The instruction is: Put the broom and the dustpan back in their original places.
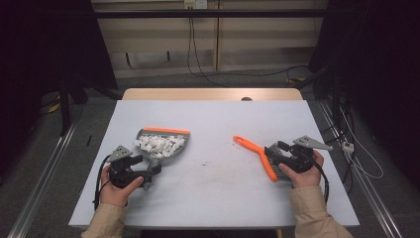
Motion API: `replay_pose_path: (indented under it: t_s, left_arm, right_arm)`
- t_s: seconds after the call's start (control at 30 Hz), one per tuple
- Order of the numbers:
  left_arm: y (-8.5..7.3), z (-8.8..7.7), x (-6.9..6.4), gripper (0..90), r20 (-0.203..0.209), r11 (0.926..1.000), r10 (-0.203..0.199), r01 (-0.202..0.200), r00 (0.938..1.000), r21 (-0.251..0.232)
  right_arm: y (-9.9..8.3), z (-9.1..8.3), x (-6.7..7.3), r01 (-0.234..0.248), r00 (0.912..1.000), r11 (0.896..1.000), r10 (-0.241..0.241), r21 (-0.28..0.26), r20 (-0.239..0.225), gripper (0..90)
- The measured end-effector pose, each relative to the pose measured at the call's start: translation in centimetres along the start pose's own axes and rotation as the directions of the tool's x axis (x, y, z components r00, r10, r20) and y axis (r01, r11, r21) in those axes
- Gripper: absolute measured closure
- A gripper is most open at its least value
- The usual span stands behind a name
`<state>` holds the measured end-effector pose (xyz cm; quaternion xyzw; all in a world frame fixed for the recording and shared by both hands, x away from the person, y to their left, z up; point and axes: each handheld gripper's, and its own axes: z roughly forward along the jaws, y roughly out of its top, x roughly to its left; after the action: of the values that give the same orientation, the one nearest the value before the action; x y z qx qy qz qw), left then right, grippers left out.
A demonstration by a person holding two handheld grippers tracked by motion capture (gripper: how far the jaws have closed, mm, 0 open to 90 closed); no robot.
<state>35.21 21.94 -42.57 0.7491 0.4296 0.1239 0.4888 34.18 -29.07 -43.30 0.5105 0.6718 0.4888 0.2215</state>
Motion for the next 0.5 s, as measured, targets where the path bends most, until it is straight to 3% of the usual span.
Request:
replay_pose_path:
  t_s: [0.17,0.37,0.5]
  left_arm:
    - [0.2,-0.6,-0.1,8.2,0.036,0.9969,0.052,-0.05,0.998,-0.06]
    - [0.2,-1.2,0.1,6.7,0.088,0.9922,0.056,-0.045,0.9945,-0.116]
    - [0.1,-1.8,0.3,6.8,0.09,0.9891,0.073,-0.061,0.9933,-0.134]
  right_arm:
    - [0.0,-0.5,0.7,0.027,0.9995,1.0,-0.027,0.0,-0.014,27.4]
    - [-0.5,-1.2,1.3,0.057,0.9978,0.998,-0.057,-0.003,-0.033,24.4]
    - [-1.1,-1.5,1.6,0.08,0.9953,0.997,-0.079,0.017,-0.056,22.4]
